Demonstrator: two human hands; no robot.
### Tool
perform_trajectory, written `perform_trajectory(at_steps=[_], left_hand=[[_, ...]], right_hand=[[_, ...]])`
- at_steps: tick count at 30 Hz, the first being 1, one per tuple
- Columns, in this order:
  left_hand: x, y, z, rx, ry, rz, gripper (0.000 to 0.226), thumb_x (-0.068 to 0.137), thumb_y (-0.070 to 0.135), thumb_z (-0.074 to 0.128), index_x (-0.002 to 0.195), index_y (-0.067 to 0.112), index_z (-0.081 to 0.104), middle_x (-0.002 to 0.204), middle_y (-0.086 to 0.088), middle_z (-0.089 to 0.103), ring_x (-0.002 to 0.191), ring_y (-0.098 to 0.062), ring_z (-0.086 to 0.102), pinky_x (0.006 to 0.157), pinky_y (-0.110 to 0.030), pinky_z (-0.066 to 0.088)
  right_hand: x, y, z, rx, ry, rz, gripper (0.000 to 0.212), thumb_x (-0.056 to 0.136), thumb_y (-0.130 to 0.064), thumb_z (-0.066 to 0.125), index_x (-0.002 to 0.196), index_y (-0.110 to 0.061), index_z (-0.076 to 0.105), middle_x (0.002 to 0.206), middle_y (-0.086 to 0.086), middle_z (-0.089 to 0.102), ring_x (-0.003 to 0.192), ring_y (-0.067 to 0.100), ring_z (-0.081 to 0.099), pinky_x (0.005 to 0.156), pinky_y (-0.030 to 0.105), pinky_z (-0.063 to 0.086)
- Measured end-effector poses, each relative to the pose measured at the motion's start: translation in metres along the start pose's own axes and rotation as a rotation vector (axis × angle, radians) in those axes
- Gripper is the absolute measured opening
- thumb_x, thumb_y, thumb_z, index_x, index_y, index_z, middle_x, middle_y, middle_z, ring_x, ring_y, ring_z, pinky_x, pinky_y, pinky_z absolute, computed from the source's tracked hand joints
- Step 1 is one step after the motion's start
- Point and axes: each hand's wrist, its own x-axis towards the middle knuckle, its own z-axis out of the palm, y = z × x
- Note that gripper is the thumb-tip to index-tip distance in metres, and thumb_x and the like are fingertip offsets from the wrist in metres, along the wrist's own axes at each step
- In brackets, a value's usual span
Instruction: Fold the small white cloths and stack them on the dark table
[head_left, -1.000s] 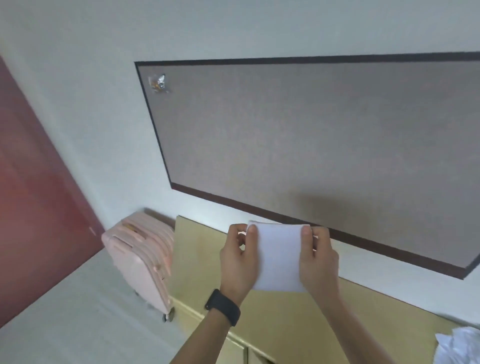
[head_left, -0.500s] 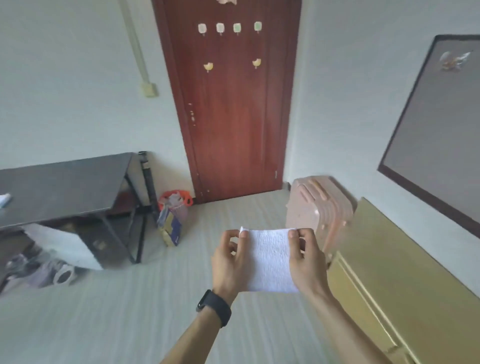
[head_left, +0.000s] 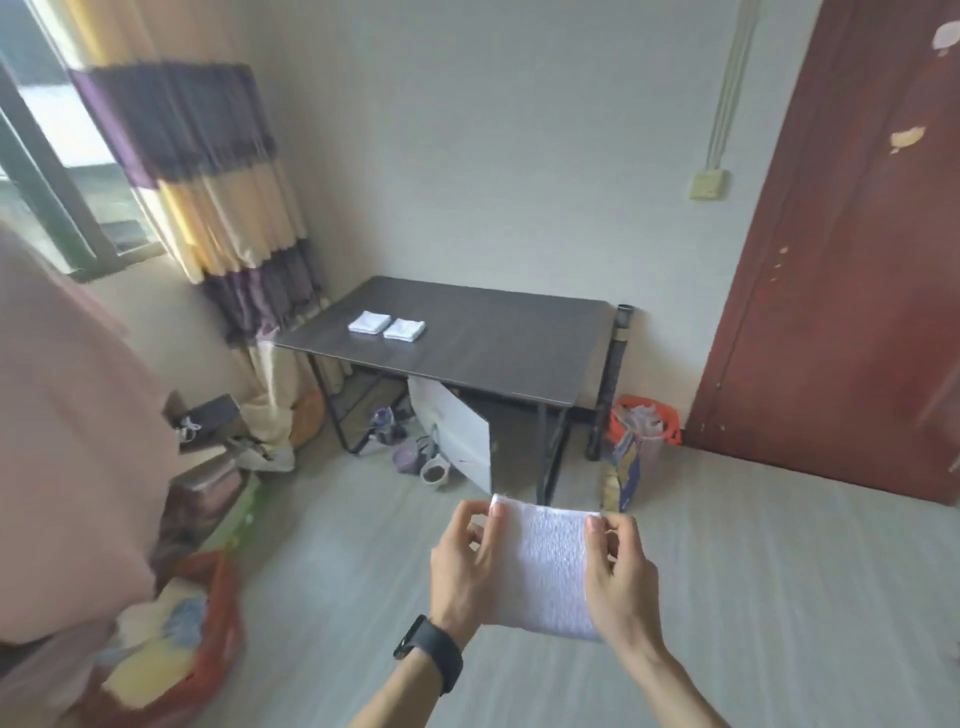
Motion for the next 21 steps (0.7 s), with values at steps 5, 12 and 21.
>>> perform_trajectory(at_steps=[5,12,21], left_hand=[[0.089,-0.032,-0.069,0.001,0.135,-0.025,0.011,0.094,0.04,0.061,0.087,0.032,0.06,0.058,0.007,0.054,0.054,-0.008,0.046,0.052,-0.02,0.037],[0.235,-0.045,-0.13,-0.003,0.286,-0.047,0.02,0.093,0.05,0.058,0.088,0.031,0.061,0.063,0.004,0.055,0.056,-0.008,0.046,0.052,-0.022,0.038],[0.432,-0.046,-0.183,0.006,0.462,-0.082,0.027,0.093,0.057,0.055,0.087,0.031,0.061,0.061,0.007,0.056,0.057,-0.009,0.049,0.057,-0.026,0.041]], right_hand=[[0.057,-0.03,0.111,0.0,-0.115,-0.084,0.019,0.099,-0.038,0.049,0.085,-0.025,0.05,0.069,-0.011,0.061,0.06,0.01,0.056,0.054,0.021,0.039],[0.165,-0.066,0.25,0.039,-0.232,-0.167,0.022,0.1,-0.035,0.05,0.084,-0.019,0.05,0.061,0.003,0.057,0.062,0.012,0.054,0.054,0.019,0.038],[0.322,-0.111,0.41,0.045,-0.354,-0.213,0.024,0.1,-0.038,0.048,0.084,-0.021,0.05,0.061,-0.006,0.059,0.06,0.007,0.054,0.054,0.021,0.039]])
